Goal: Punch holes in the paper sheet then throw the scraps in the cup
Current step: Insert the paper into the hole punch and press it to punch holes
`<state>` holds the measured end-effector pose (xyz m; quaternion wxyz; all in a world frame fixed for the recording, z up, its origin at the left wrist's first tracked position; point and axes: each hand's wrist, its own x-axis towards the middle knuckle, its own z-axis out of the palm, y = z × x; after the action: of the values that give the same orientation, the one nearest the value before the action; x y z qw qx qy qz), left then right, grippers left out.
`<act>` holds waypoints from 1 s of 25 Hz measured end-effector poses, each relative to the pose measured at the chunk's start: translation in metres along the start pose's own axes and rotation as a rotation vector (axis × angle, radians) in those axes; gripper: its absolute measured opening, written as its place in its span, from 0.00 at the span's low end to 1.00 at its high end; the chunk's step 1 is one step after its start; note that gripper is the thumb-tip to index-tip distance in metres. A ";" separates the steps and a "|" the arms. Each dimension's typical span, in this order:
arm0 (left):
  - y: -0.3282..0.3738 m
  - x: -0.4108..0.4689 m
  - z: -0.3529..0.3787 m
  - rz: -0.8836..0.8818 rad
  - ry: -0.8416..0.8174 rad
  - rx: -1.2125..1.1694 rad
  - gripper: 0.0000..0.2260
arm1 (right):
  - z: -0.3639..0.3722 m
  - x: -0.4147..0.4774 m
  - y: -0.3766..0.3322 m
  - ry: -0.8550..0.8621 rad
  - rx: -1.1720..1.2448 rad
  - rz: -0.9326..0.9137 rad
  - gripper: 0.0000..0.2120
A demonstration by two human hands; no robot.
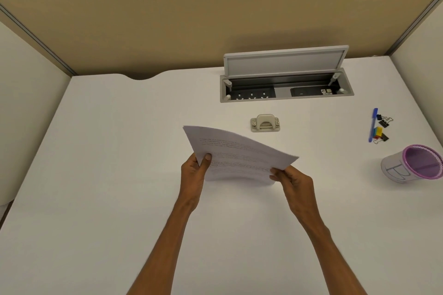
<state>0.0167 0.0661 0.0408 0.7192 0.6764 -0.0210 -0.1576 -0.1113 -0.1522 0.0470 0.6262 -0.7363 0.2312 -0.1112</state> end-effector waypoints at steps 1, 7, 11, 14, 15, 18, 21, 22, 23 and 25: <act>-0.002 -0.001 0.000 -0.001 -0.009 0.005 0.09 | 0.000 0.000 -0.001 -0.004 0.020 0.010 0.18; 0.001 0.002 0.004 -0.002 -0.022 0.004 0.10 | 0.005 0.003 0.001 0.030 0.053 0.007 0.10; 0.003 0.007 0.000 0.027 -0.016 -0.006 0.09 | 0.004 0.005 0.001 0.034 0.047 -0.002 0.10; 0.002 0.008 0.001 -0.005 -0.002 -0.022 0.13 | 0.007 0.005 0.000 0.006 0.019 0.017 0.12; 0.001 0.009 0.002 -0.017 0.005 -0.017 0.14 | 0.008 0.006 0.000 0.013 0.033 0.022 0.11; 0.003 0.012 0.003 -0.014 0.004 -0.014 0.11 | 0.009 0.008 -0.002 0.057 0.076 0.034 0.09; 0.006 0.011 0.000 0.013 -0.001 -0.019 0.13 | 0.005 0.010 -0.004 0.045 0.064 0.015 0.12; 0.005 0.010 0.000 0.011 -0.002 -0.017 0.14 | 0.004 0.010 -0.003 0.037 0.062 0.012 0.12; 0.005 0.011 0.000 0.007 -0.007 -0.009 0.15 | 0.003 0.011 -0.002 0.030 0.062 0.014 0.13; 0.001 0.012 0.001 -0.005 -0.024 0.029 0.16 | 0.004 0.014 0.003 0.026 0.065 0.025 0.15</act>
<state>0.0280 0.0618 0.0402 0.7088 0.6847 -0.0303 -0.1670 -0.0978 -0.1559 0.0413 0.6480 -0.7111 0.2449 -0.1204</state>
